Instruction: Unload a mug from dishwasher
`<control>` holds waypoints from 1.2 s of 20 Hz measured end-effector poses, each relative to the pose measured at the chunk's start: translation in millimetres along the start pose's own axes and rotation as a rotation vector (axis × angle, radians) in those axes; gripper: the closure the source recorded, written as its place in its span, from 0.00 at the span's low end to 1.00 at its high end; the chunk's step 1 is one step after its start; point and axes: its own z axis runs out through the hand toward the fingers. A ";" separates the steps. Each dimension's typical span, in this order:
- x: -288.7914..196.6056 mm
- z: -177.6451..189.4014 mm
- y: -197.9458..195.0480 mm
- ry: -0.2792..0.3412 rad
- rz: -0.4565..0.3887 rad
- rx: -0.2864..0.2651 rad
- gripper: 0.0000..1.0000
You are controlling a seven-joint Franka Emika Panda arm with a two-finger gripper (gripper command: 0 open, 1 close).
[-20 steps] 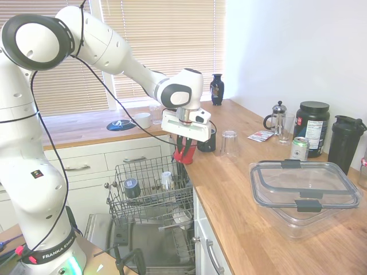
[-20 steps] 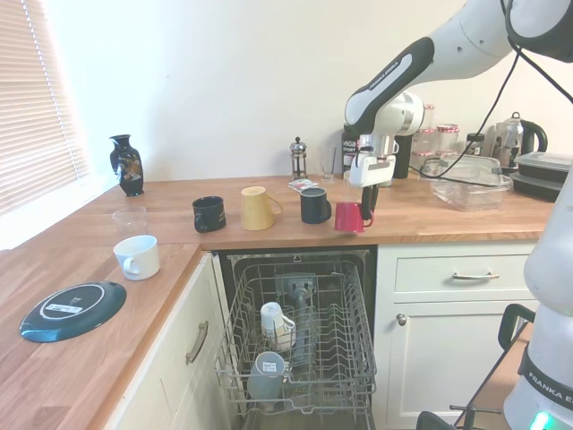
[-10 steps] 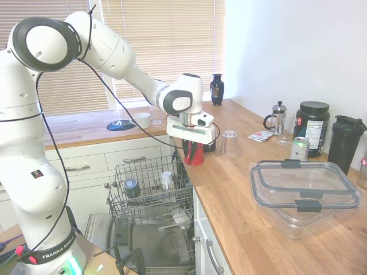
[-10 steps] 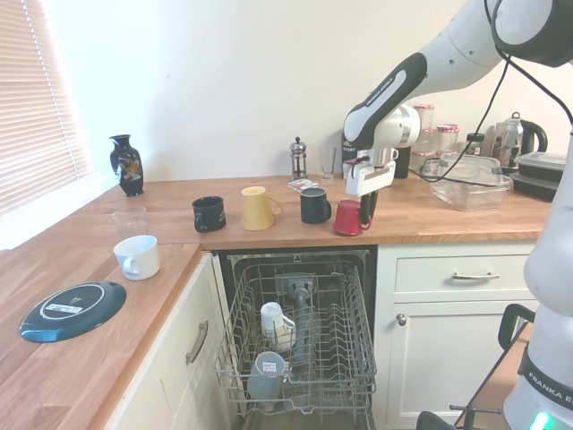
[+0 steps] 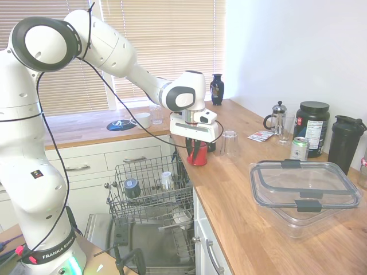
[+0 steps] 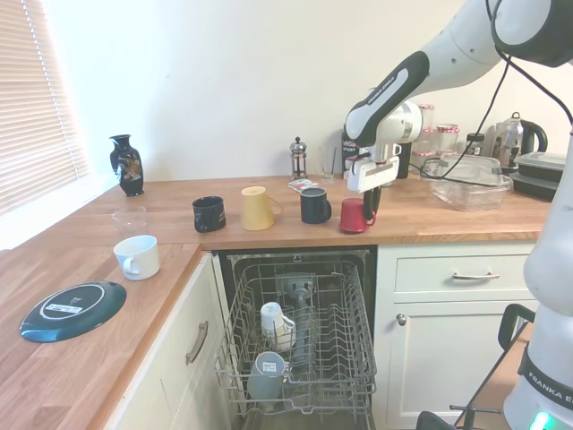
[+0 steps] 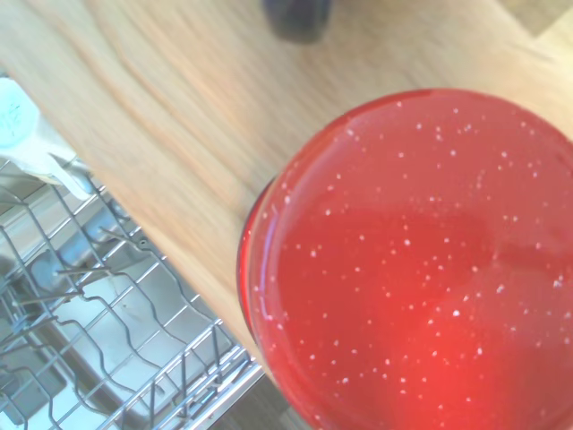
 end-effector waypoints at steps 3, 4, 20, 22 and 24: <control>0.5 5.2 0.0 -0.003 0.009 -0.020 1.00; 1.3 8.6 -0.5 -0.004 0.013 -0.025 1.00; 9.1 13.6 -6.5 -0.002 0.043 -0.030 0.00; 8.6 14.1 -6.3 -0.007 0.043 -0.031 0.00; 8.0 15.5 -5.4 -0.012 0.044 -0.033 0.00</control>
